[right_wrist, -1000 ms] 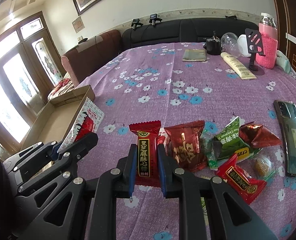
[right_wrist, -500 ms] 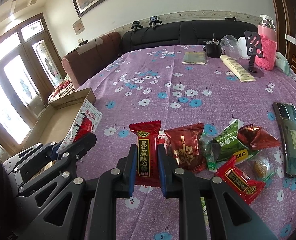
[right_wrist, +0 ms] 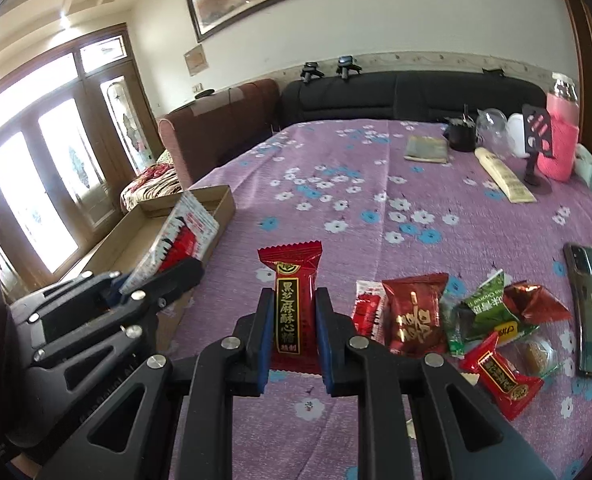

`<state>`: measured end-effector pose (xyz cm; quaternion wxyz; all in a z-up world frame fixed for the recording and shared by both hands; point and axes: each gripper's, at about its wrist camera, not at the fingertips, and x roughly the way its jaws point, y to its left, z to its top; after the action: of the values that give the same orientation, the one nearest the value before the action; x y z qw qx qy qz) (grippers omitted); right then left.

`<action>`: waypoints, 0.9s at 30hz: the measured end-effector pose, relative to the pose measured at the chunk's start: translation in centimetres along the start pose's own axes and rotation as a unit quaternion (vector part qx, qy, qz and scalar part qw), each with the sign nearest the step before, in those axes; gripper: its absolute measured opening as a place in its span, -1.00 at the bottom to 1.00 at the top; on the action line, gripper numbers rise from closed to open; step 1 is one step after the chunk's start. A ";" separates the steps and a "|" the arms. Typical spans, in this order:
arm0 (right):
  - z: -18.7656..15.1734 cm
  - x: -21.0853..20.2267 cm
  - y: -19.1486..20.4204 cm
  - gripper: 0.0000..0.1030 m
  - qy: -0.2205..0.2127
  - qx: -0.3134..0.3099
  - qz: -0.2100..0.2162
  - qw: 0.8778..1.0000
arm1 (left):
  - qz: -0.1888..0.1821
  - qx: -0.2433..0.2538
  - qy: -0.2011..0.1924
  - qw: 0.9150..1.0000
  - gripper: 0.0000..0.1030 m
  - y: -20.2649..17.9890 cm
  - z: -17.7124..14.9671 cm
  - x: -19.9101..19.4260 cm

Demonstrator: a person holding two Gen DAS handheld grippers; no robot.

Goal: Organize snacks
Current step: 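Carry the white sachet and red packet with both grippers over the tray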

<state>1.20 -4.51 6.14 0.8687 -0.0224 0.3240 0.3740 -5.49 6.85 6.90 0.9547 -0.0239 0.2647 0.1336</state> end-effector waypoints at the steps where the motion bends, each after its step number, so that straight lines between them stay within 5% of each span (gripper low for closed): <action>1: 0.0 -0.1 0.1 -0.64 -0.002 -0.002 0.002 1.000 | 0.007 0.000 -0.004 1.000 -0.80 0.3 0.0 -0.3; 19: -0.1 0.2 2.9 -0.64 0.010 -0.020 0.020 1.000 | 0.070 -0.065 -0.005 0.995 -0.79 9.7 -2.2 -2.4; 27: 0.1 2.0 7.9 -0.63 0.059 -0.019 0.083 0.995 | 0.093 -0.097 0.024 0.991 -0.79 13.1 -3.9 -1.6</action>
<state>-2.93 2.47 6.63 0.8134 -0.0340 0.3678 0.4493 -12.27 18.58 4.67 0.9246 -0.0952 0.2745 0.2465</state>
